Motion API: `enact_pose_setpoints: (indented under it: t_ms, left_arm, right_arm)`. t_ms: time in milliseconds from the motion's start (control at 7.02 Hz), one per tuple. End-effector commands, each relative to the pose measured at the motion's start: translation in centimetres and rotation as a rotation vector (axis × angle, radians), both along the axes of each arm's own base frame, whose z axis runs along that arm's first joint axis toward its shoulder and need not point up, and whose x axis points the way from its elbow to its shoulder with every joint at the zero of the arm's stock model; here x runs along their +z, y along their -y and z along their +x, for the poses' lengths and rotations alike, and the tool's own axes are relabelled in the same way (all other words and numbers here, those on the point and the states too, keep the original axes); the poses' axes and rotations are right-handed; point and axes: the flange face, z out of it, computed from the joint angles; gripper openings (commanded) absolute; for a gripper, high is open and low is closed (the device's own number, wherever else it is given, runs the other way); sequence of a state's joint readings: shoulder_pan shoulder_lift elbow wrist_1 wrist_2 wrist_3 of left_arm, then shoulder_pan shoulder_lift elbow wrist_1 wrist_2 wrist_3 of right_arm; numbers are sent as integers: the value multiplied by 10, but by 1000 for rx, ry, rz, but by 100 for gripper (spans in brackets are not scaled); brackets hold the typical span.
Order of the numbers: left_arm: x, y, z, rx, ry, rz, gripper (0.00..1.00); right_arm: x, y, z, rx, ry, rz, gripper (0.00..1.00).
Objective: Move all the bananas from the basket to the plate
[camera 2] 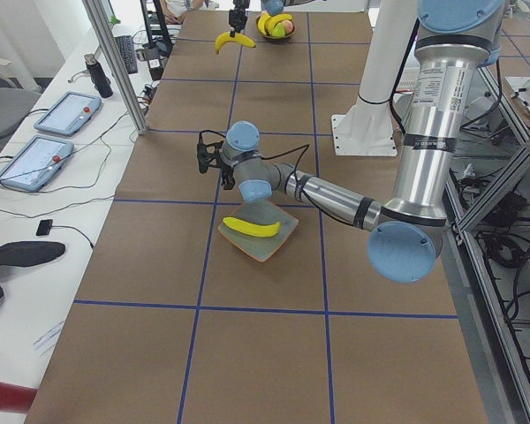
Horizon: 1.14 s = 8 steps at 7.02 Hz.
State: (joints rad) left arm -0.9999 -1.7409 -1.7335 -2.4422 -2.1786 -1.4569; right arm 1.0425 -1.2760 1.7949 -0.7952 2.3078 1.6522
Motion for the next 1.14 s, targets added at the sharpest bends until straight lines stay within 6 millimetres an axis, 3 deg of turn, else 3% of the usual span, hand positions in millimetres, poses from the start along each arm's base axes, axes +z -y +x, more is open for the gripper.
enact_pose_setpoints:
  t_ms: [0,285,569,854,996]
  left_arm:
    - [-63,0,39,1,-136,-104,99]
    - [-125,-19,82,42,-270,-210,99]
    - [-182,-30,103,73,-375,-265,99]
    - [-204,-55,125,112,-461,-238,99]
    - [-206,-56,124,114,-473,-230,99]
  right_arm:
    - [-31,-38,-58,-15,174,15,0]
    - [-57,-65,-101,29,304,44,0]
    - [-76,-79,-125,61,386,29,0]
    - [-96,-91,-133,68,521,-29,0]
    - [-100,-103,-144,84,567,-35,0]
